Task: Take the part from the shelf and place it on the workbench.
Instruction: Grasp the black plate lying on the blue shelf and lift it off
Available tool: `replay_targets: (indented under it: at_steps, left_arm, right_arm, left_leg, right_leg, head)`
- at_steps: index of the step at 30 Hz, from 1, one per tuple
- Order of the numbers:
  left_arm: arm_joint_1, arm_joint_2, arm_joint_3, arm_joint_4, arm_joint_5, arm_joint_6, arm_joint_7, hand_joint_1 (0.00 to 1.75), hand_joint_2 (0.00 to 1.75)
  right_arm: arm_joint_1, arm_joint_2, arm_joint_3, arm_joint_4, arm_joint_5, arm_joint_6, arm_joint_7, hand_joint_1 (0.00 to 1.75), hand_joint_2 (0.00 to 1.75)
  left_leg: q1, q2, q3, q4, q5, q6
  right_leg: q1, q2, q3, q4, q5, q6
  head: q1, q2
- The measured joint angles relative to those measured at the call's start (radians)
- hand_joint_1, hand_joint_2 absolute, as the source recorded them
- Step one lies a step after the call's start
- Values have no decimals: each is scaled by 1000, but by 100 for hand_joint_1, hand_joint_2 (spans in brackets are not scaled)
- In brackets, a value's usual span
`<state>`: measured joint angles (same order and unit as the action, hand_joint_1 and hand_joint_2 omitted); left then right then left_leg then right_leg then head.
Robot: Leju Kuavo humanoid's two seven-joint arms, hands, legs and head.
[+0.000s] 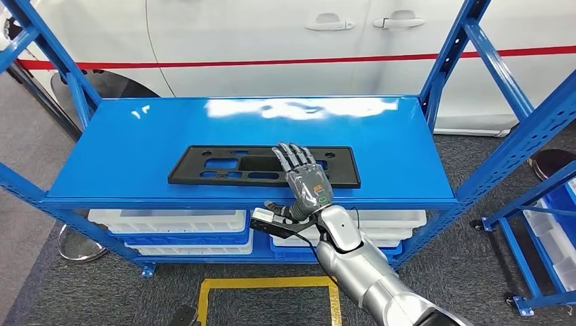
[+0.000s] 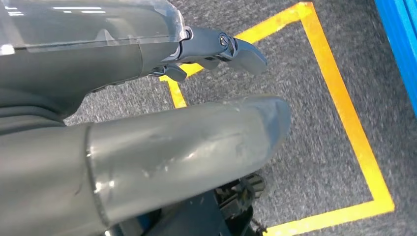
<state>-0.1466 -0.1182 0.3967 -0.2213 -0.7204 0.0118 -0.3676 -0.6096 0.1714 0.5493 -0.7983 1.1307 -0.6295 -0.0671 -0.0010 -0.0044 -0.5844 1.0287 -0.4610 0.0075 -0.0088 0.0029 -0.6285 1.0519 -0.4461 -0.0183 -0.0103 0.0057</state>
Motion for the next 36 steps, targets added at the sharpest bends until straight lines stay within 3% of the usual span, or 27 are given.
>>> replay_targets:
  at_steps: [2, 4, 6, 7, 8, 10, 12, 14, 21, 36]
  left_arm:
    - [-1, 0, 0, 0, 0, 0, 0, 0, 0]
    - [0, 0, 0, 0, -1, 0, 0, 0, 0]
    - [2, 0, 0, 0, -1, 0, 1, 0, 0]
    - [3, 0, 0, 0, -1, 0, 1, 0, 0]
    - [2, 0, 0, 0, -2, 0, 1, 0, 0]
    - [0, 0, 0, 0, -2, 0, 1, 0, 0]
    - [-1, 0, 0, 0, -3, 0, 1, 0, 0]
    - [-1, 0, 0, 0, -3, 0, 1, 0, 0]
    - [-3, 1, 0, 0, -2, 1, 0, 0, 0]
    - [7, 2, 0, 0, -2, 18, -32, 0, 0]
  right_arm:
    - [-1, 0, 0, -1, 0, -1, 0, 0, 175]
    - [-1, 0, 0, -2, -1, -3, 0, 0, 175]
    - [2, 0, 0, -2, -5, -5, 0, 0, 175]
    - [3, 0, 0, -2, -6, -5, 0, 0, 175]
    - [3, 0, 0, -2, -8, -6, -1, 0, 175]
    - [2, 0, 0, -2, -6, -9, -3, 0, 175]
    - [1, -1, 0, -2, -1, -12, -3, 0, 175]
    - [1, -1, 0, -2, 2, -14, -3, 0, 175]
    - [1, -3, 0, -2, 7, -14, -3, 0, 175]
    - [27, -2, 1, -24, 39, -9, 9, 0, 175]
  left_leg:
    - [3, 1, -22, 55, -38, -10]
    - [8, 1, -77, 176, -99, -21]
    - [14, 1, -118, 260, -121, -33]
    - [18, 1, -115, 251, -104, -39]
    - [23, 1, -92, 202, -70, -44]
    - [30, 1, -26, 61, -11, -56]
    - [30, 0, 8, -12, 7, -50]
    - [26, -2, 8, -15, 8, -39]
    - [19, -2, 7, -15, 8, -31]
    - [19, -2, 7, -15, 8, -30]
  right_leg:
    - [-4, -2, 3, -6, 3, -9]
    - [-4, -3, 4, -7, 3, -15]
    - [-3, -3, 4, -5, 2, -19]
    - [-3, -3, 4, -4, 1, -20]
    - [-4, -2, 4, -2, 0, -20]
    - [-4, 0, 3, 2, -2, -18]
    - [1, 2, 1, 4, -3, -13]
    - [3, 3, -1, 2, 0, -8]
    - [-4, 3, 1, -3, 4, 0]
    - [-5, 3, 1, -4, 5, 2]
  head:
    - [-1, 0]
    - [-1, 0]
    - [-1, 0]
    - [-1, 0]
    - [-1, 0]
    - [-1, 0]
    - [-1, 0]
    - [0, 0]
    - [0, 0]
    - [0, 0]
